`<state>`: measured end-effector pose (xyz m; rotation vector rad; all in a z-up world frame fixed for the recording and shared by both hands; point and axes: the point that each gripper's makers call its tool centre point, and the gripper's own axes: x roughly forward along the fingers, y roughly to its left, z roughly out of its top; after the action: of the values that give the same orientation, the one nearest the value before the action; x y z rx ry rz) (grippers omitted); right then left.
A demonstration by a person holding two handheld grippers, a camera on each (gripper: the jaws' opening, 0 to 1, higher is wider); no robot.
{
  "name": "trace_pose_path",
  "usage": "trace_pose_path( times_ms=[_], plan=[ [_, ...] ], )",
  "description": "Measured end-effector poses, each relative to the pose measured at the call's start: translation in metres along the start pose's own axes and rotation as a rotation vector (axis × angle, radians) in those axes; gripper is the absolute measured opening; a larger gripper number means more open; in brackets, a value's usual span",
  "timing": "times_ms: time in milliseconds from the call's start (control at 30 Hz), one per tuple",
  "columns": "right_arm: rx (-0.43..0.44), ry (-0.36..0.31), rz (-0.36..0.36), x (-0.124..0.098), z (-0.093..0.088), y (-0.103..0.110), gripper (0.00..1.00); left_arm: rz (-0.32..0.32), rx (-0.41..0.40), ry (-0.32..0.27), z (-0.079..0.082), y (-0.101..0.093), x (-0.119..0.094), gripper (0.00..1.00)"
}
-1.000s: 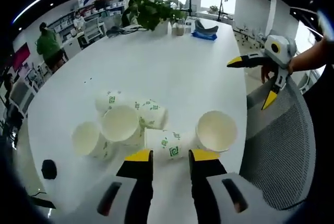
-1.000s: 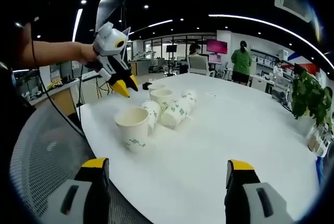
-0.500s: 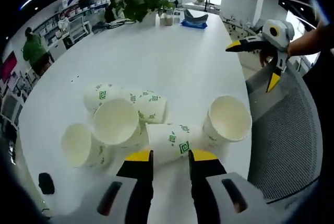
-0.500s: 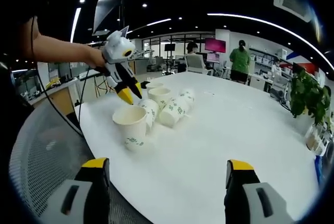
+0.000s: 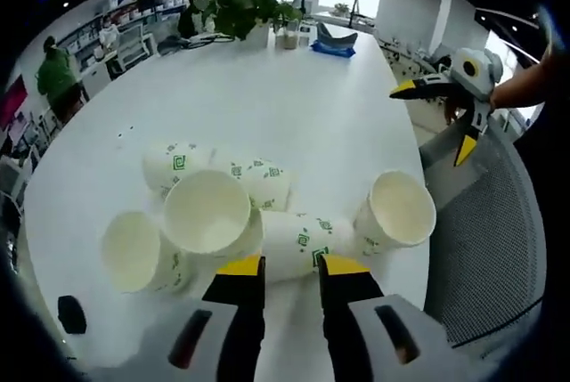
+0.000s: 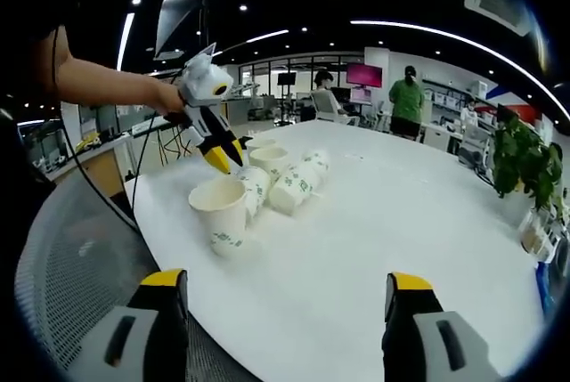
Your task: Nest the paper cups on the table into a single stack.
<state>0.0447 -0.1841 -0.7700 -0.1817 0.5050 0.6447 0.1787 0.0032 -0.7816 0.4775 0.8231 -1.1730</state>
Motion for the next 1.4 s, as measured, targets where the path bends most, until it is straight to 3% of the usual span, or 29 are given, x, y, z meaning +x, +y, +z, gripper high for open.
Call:
trace_pose_path(
  times_ms=[533, 1033, 1300, 1400],
  plan=[
    [0.003, 0.018, 0.002, 0.001, -0.002, -0.001, 0.92, -0.008, -0.012, 0.015, -0.004, 0.011, 0.007, 0.21],
    [0.002, 0.039, -0.016, 0.001, -0.005, -0.004, 0.9, -0.134, -0.021, 0.012, -0.006, 0.002, 0.018, 0.23],
    [0.003, 0.062, -0.018, 0.002, -0.01, -0.005, 0.9, -0.208, 0.007, 0.029, -0.012, -0.005, 0.026, 0.16],
    [0.007, 0.065, -0.02, 0.002, -0.011, -0.006, 0.9, -0.263, 0.004, 0.022, -0.016, -0.009, 0.025, 0.11]
  ],
)
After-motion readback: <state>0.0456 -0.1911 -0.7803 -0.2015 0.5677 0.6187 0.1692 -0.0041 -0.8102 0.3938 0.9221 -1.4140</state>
